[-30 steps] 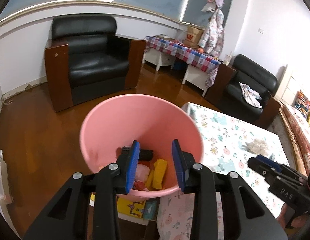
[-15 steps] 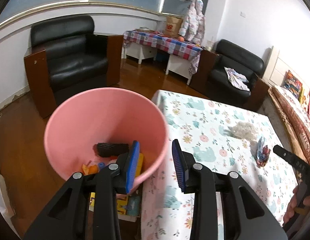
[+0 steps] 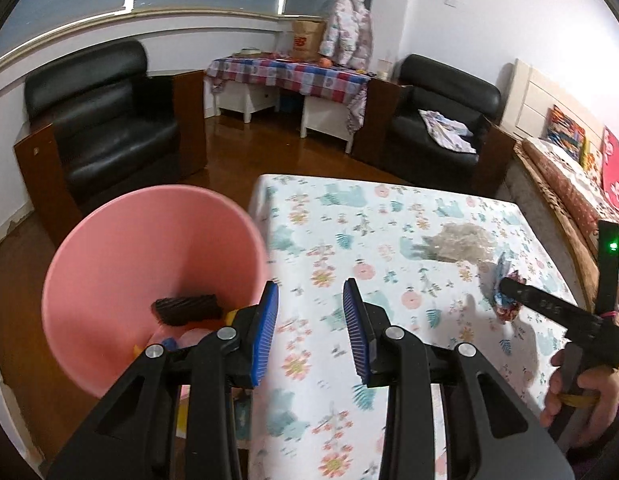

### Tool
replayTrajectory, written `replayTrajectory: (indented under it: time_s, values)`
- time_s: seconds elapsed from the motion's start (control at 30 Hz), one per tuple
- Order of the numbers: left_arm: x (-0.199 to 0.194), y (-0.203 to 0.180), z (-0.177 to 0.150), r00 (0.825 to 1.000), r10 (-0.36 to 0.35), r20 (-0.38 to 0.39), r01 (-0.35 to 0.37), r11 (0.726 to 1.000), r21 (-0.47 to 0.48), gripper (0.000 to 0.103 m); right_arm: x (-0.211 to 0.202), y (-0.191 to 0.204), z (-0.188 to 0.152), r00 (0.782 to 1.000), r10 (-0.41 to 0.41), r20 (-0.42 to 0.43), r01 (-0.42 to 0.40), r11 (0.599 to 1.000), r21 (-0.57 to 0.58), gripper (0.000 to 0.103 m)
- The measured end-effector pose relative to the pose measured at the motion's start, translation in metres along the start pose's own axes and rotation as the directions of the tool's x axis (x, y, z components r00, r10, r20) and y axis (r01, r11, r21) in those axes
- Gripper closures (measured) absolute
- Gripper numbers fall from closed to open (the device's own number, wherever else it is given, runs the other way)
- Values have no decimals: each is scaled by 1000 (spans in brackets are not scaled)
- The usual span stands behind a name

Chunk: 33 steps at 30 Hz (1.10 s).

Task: Collect trash
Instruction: 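Grasp the red-and-white snack wrapper with the right gripper, then grasp the clear plastic bag with the left gripper while the right holds the wrapper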

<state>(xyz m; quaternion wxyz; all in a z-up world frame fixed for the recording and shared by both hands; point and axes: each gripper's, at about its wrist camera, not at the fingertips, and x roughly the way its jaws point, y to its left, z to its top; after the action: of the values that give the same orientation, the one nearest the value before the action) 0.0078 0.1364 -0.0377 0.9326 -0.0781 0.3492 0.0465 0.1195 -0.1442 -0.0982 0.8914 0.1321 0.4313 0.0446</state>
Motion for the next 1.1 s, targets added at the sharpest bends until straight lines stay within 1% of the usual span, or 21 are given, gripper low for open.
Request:
replayTrajectory:
  time_s: [0.13,0.2,0.23,0.27,0.3,0.37,0.5,0.57,0.6,0.7,0.77,0.83,0.9,0.97,1.0,1.1]
  values:
    - [13,-24,8,998,-58,-5,58,997,55,69,7,-4,1,1000,-13,0,13,1000,4,49]
    - [21,-37,12,995,-97,-18,98,992,83,69,9,-7,1,1000,-28,-9,28,1000,-3,67]
    - [27,-46,14,991,-127,-31,129,986,102,69,10,-10,1,1000,-18,-18,18,1000,-7,69]
    - [33,-54,17,988,-152,-41,156,981,119,69,10,-13,0,1000,-7,-20,7,1000,-5,75]
    - [36,-59,18,985,-164,-46,169,977,127,69,8,-16,0,1000,-5,-17,4,1000,-5,84]
    - [47,-73,22,974,-214,-70,223,963,154,69,3,-20,-1,1000,-3,-16,3,1000,-4,88]
    - [69,-98,29,963,-248,-108,268,932,244,69,-5,-32,-3,999,32,-15,-31,999,38,88]
    - [83,-110,32,957,-256,-139,288,906,310,69,-6,-37,-3,999,43,-16,-42,997,62,88]
    - [88,-114,33,954,-258,-150,295,898,328,69,-5,-39,-3,999,48,-20,-46,996,72,88]
    - [104,-125,38,952,-258,-167,304,870,389,69,-1,-44,-3,997,61,-43,-57,993,102,88]
    - [118,-131,42,954,-246,-171,297,854,427,69,1,-48,-4,996,74,-49,-67,990,121,88]
    - [130,-135,44,954,-242,-178,298,847,440,69,1,-48,-4,996,72,-49,-66,991,119,88]
    - [140,-138,44,948,-252,-196,315,840,441,69,1,-49,-4,996,70,-50,-64,991,117,88]
    - [148,-141,44,936,-276,-217,347,827,442,69,1,-50,-4,996,71,-50,-64,991,117,88]
    - [152,-142,43,927,-290,-237,368,818,442,69,1,-49,-4,996,70,-50,-64,991,117,88]
    - [160,-145,37,912,-307,-271,401,806,435,69,1,-49,-4,996,69,-50,-63,991,116,88]
